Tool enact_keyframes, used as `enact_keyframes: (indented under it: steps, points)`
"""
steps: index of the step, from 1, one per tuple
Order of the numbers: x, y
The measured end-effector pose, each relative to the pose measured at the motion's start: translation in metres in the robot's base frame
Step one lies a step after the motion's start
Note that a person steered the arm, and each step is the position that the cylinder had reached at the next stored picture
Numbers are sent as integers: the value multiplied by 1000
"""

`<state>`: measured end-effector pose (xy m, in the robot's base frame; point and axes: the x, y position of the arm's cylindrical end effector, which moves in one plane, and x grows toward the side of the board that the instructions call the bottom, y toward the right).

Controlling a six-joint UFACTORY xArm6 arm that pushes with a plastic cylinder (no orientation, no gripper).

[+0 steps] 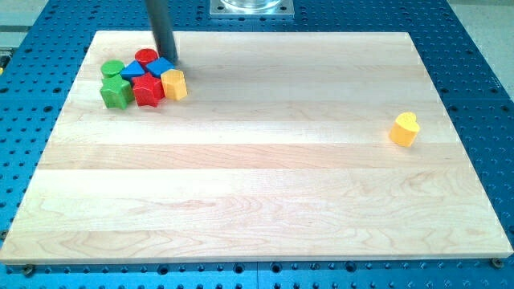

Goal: Push the yellow heart into the red circle

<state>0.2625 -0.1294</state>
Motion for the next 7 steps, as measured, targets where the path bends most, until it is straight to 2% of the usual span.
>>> enact_keyframes:
  steps: [1, 2, 3, 4, 5, 6, 7]
  points:
    - [5, 61]
    - [33, 171]
    - [37, 287]
    - [86, 389]
    - [154, 453]
    - [195, 359]
    - [178, 248]
